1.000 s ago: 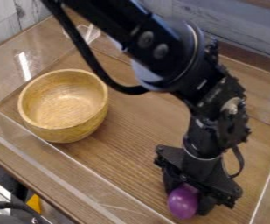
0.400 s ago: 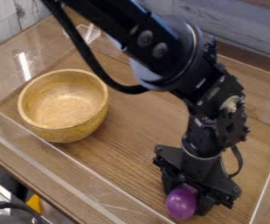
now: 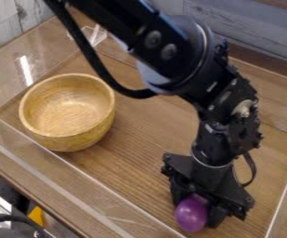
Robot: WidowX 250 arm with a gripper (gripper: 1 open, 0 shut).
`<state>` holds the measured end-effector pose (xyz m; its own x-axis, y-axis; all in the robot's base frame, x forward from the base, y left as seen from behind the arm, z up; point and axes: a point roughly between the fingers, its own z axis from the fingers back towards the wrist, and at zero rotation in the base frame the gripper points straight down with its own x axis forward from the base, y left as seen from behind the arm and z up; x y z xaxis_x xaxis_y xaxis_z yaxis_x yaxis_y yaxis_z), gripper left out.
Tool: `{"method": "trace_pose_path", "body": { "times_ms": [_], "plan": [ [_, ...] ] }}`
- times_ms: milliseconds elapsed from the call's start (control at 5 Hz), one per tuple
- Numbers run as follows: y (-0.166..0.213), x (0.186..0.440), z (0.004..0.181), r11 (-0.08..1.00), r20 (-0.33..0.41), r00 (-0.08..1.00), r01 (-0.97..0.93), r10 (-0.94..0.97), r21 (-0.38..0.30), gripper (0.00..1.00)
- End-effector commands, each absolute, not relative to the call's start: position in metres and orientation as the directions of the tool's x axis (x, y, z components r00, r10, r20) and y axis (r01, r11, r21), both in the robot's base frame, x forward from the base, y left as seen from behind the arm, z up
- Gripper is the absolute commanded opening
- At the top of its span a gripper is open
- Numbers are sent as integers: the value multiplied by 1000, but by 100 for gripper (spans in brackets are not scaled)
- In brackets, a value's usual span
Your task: Remove the purple eggplant from inside the brown bowl and put it on the table
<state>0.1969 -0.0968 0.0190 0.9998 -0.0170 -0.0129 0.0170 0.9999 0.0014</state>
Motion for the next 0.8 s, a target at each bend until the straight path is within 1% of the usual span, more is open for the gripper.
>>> {"method": "trace_pose_path", "body": {
  "times_ms": [0,600],
  "plan": [
    [-99,207,32,1000,38,999,8,-7,-25,0],
    [-97,208,32,1000,29,1000,-1,2,-25,0]
  ]
}}
